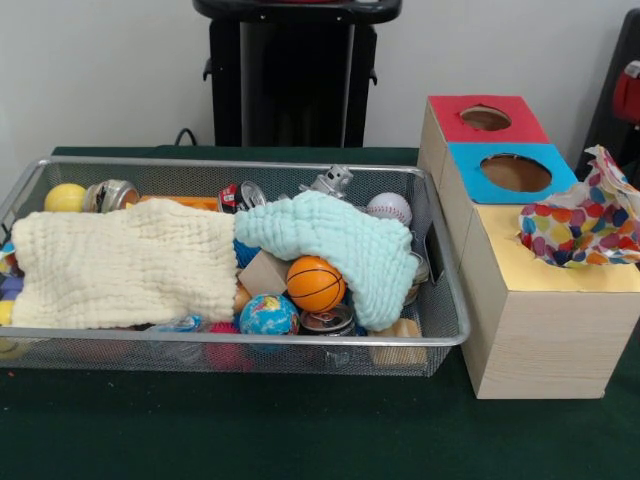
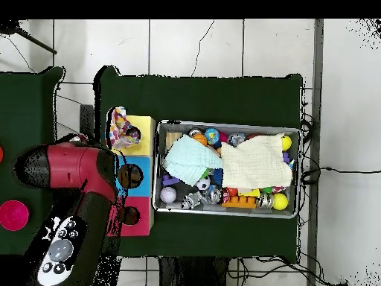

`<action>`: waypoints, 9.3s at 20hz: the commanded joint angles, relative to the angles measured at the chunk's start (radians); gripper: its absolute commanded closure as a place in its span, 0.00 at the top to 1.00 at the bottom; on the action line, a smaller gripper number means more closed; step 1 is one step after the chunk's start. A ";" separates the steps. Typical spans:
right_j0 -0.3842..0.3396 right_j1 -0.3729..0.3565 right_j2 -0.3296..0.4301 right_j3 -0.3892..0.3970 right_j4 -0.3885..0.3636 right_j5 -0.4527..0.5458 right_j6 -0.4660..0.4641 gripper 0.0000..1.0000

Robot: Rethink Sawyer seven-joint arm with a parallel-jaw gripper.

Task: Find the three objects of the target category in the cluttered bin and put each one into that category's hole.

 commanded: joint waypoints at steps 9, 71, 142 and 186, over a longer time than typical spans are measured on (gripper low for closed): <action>-0.026 0.072 0.019 -0.087 0.006 0.131 0.234 0.00; -0.291 0.004 0.276 0.176 -0.137 -0.256 -0.067 0.00; -0.377 0.093 0.516 0.494 -0.396 -0.658 0.035 0.00; -0.330 -0.415 0.322 0.286 -0.332 0.133 0.083 0.00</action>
